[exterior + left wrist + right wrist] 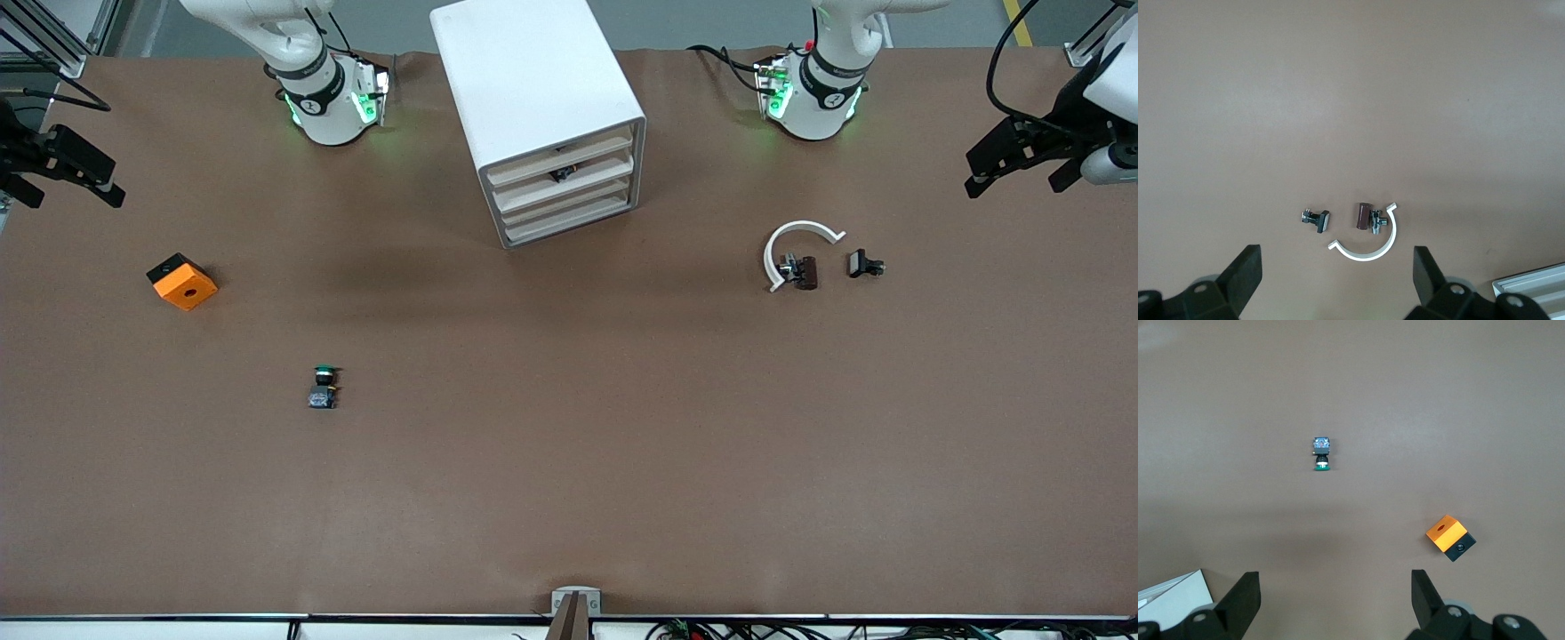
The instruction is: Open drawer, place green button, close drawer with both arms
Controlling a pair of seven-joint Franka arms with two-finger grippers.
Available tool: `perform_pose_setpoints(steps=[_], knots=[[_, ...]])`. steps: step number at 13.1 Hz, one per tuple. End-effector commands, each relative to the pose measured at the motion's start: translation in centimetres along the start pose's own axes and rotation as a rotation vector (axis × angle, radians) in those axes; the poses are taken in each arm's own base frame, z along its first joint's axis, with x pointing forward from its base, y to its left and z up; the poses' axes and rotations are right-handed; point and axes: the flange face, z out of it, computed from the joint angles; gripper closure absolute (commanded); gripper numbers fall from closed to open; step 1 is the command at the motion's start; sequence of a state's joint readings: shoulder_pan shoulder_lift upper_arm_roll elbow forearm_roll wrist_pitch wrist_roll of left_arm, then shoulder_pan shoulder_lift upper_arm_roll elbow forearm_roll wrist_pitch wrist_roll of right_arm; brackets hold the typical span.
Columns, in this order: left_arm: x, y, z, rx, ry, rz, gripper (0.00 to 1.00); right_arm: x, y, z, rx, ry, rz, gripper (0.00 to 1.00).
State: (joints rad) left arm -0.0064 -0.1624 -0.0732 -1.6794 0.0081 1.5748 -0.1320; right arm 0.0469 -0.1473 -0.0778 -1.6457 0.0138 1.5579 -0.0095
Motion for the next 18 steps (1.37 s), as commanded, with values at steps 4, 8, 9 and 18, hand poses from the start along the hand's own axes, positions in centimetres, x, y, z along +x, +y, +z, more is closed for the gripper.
perform_pose_setpoints(steps=[4,8,9,18], knots=[[0.7,-1.3,-0.8,0.005,0.001,-0.018,0.00,-1.2,-0.2,-0.6,0.007,-0.011,0.010,0.00],[3.7,-0.3,4.1,0.006,-0.085,-0.003,0.00,-1.2,0.0,-0.5,0.007,-0.010,0.013,0.00],[4.7,0.3,6.1,0.000,-0.110,0.002,0.00,-1.2,0.1,-0.5,0.007,-0.010,0.015,0.00],[8.6,11.2,27.1,-0.023,-0.362,-0.249,0.00,1.0,-0.3,1.7,0.002,-0.059,0.011,0.00]])
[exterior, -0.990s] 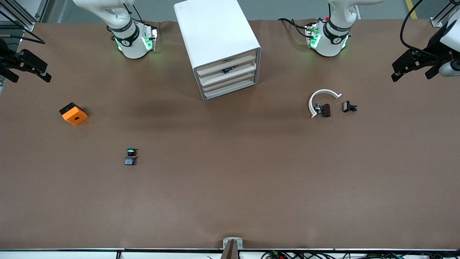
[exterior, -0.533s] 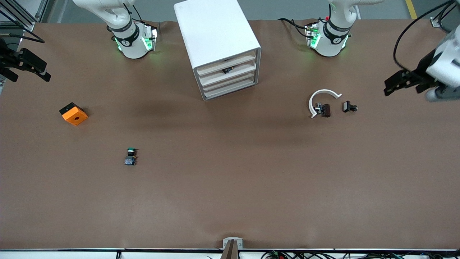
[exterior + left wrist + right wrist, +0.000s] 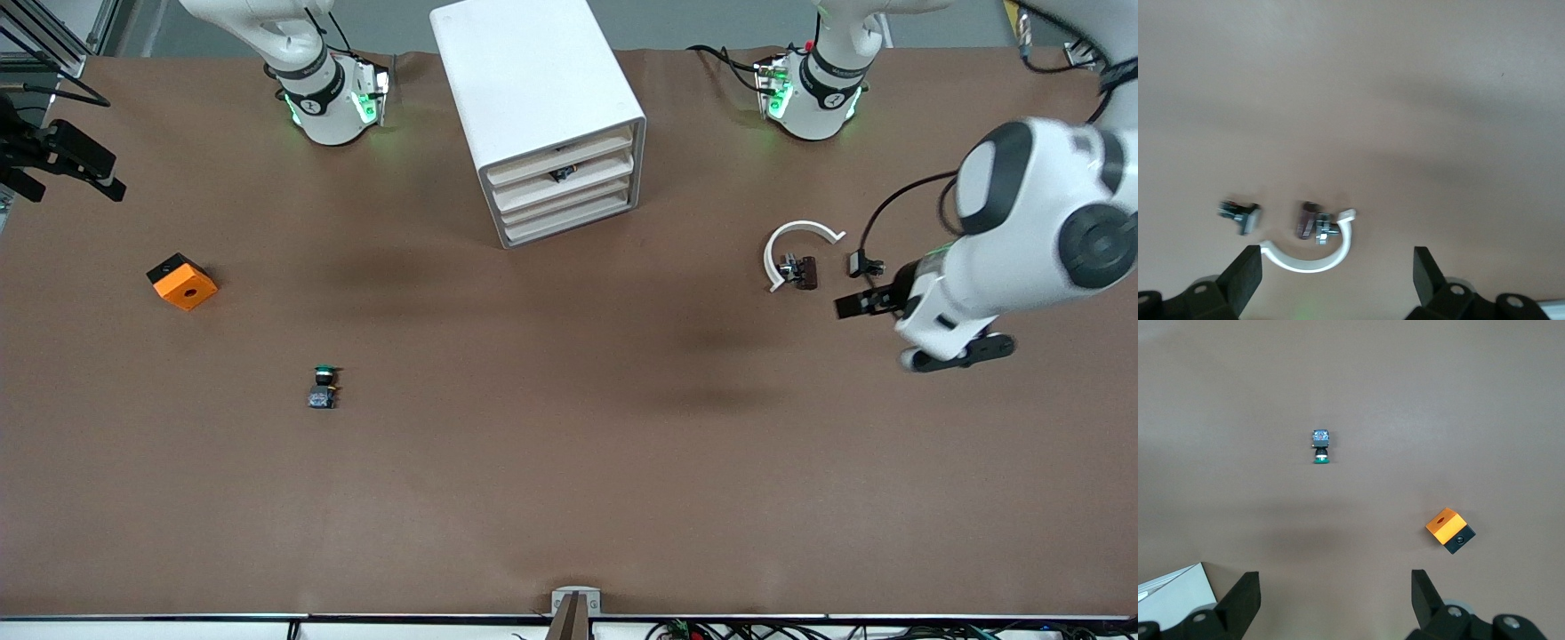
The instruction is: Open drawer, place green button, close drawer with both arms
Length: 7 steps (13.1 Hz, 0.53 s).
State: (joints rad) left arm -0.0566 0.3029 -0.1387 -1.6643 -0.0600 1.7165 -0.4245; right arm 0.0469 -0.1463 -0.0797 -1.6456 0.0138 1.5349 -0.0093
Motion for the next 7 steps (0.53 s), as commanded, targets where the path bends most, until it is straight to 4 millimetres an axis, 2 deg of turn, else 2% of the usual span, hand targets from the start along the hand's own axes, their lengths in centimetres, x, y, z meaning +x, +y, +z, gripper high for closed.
perform_pose_setpoints(steps=[1,2,4,7], knots=[[-0.2,5.1,4.1,-0.023,-0.071,-0.065,0.00,2.3,-0.7,2.9,-0.012,-0.060,-0.004,0.00],[-0.4,6.8,6.2,-0.016,-0.101,-0.080,0.00,2.7,-1.2,3.1,-0.017,-0.057,-0.019,0.00],[-0.6,9.1,10.1,-0.011,-0.163,-0.192,0.00,6.1,-1.0,9.5,-0.023,-0.165,-0.009,0.00],[-1.3,12.5,13.8,-0.027,-0.228,-0.334,0.00,8.3,-0.9,10.9,-0.030,-0.138,-0.010,0.00]])
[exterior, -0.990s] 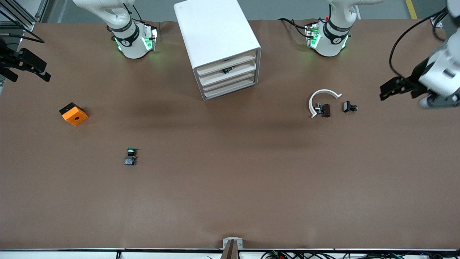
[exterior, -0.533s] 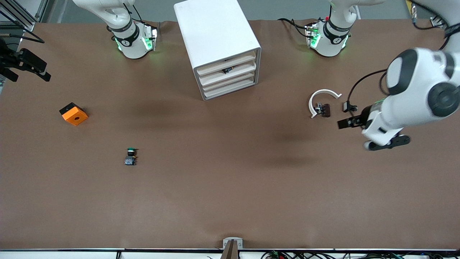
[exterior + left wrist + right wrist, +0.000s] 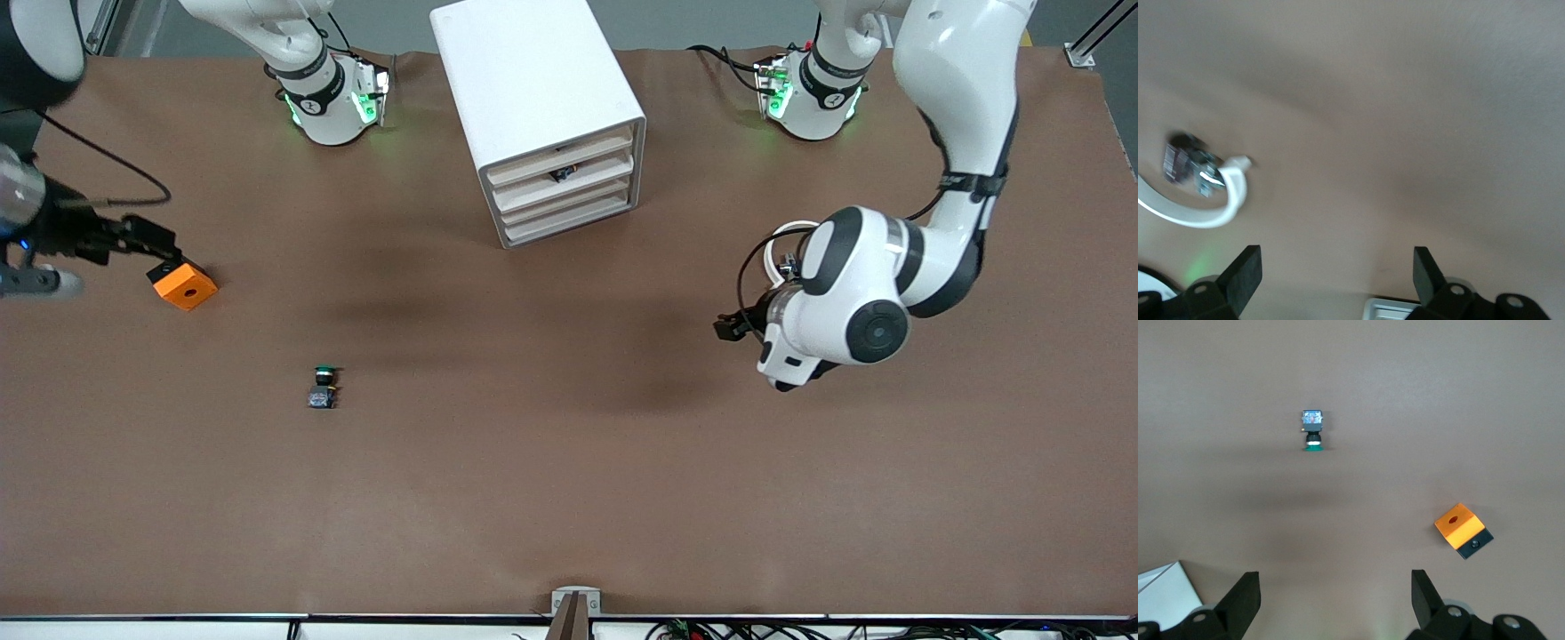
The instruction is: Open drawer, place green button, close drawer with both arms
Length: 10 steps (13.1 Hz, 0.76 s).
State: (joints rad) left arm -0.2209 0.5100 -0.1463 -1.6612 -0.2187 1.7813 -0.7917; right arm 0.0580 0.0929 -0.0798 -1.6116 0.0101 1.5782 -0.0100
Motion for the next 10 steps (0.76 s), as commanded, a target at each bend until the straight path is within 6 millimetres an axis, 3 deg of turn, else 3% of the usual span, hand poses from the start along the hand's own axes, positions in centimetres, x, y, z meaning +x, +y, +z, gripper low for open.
perform_pose_setpoints(steps=[1,3,5,8,10], knots=[[-0.5,2.5,2.1,-0.033,-0.036,-0.103,0.00,2.1,-0.3,0.1,-0.002,0.042,-0.002,0.00],[-2.1,5.1,4.4,-0.055,-0.062,-0.197,0.00,4.0,-1.1,3.1,-0.002,0.038,-0.009,0.00],[-4.0,7.4,6.6,-0.030,-0.060,-0.291,0.00,5.5,-3.5,6.1,-0.006,0.056,-0.011,0.00],[-4.5,9.9,7.5,-0.031,-0.067,-0.519,0.00,6.7,-6.8,10.1,-0.020,0.037,0.046,0.00],[-6.6,11.5,9.7,0.007,-0.070,-0.654,0.00,7.1,-6.9,13.1,-0.022,0.037,0.053,0.00]])
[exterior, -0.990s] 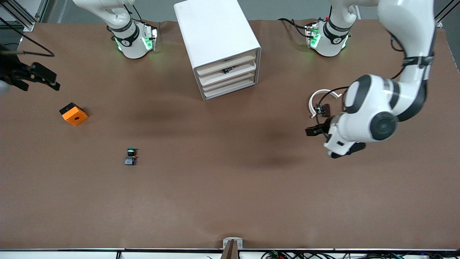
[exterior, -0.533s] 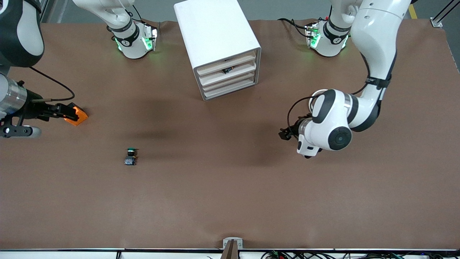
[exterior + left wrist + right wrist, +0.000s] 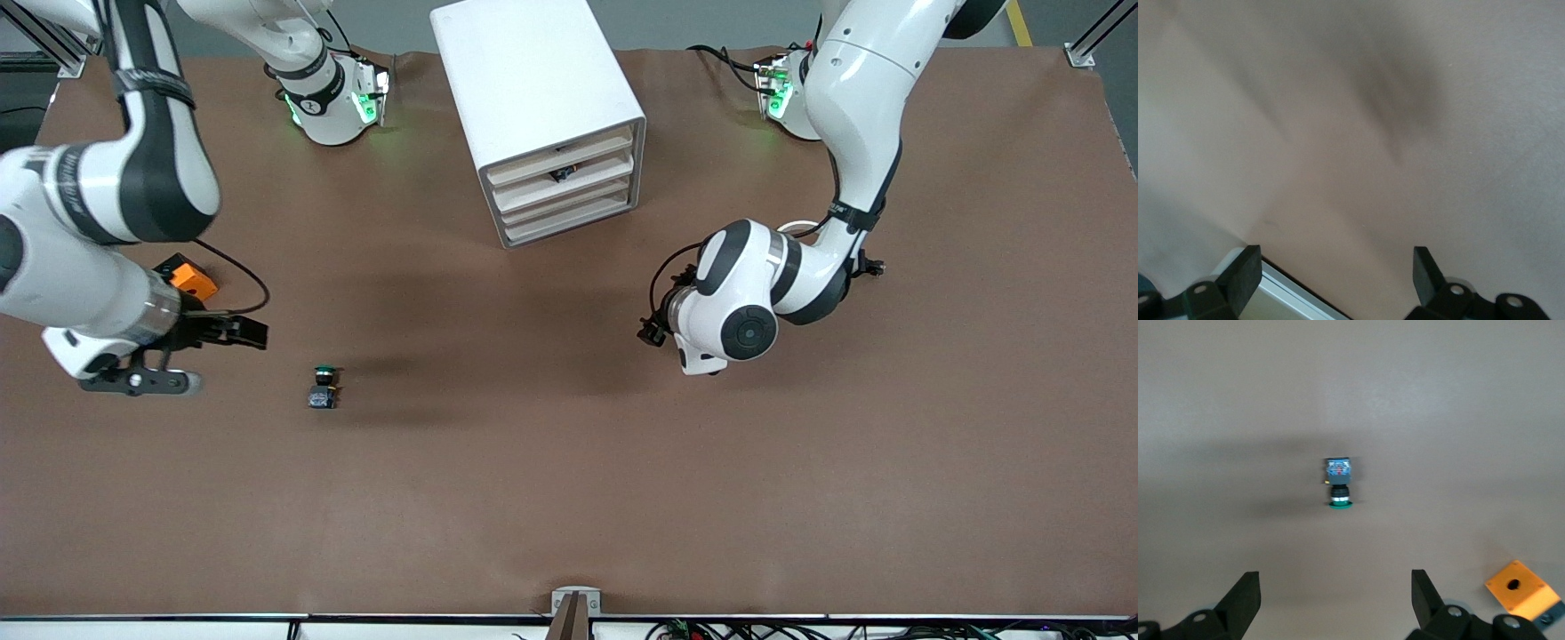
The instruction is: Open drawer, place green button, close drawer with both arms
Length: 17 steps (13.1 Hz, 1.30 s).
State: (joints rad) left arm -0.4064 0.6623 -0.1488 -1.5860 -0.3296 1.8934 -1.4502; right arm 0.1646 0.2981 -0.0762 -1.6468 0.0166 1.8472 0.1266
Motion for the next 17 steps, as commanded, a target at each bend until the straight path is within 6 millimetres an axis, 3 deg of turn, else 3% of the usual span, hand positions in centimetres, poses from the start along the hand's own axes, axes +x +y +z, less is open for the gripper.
perform_pose_setpoints(steps=[1,6,9,12,15,17], knots=[[-2.4,1.3,1.9,0.019,-0.015,-0.180,0.00,-0.2,0.4,3.3,-0.001,0.018,0.024,0.00],[-4.5,1.5,2.6,0.063,-0.252,-0.463,0.00,0.3,1.0,11.8,-0.001,0.045,0.053,0.00],[-8.4,1.1,5.9,0.151,-0.256,-0.640,0.00,0.7,0.7,15.4,0.003,0.090,0.088,0.00],[-9.9,0.9,7.9,0.209,-0.281,-0.690,0.00,0.8,0.8,19.0,0.008,0.142,0.090,0.00],[-10.4,0.4,11.5,0.337,-0.313,-0.699,0.00,1.2,0.4,22.5,0.008,0.184,0.082,0.00],[-10.4,0.5,12.8,0.381,-0.363,-0.732,0.00,1.5,0.3,24.8,0.008,0.205,0.082,0.00]])
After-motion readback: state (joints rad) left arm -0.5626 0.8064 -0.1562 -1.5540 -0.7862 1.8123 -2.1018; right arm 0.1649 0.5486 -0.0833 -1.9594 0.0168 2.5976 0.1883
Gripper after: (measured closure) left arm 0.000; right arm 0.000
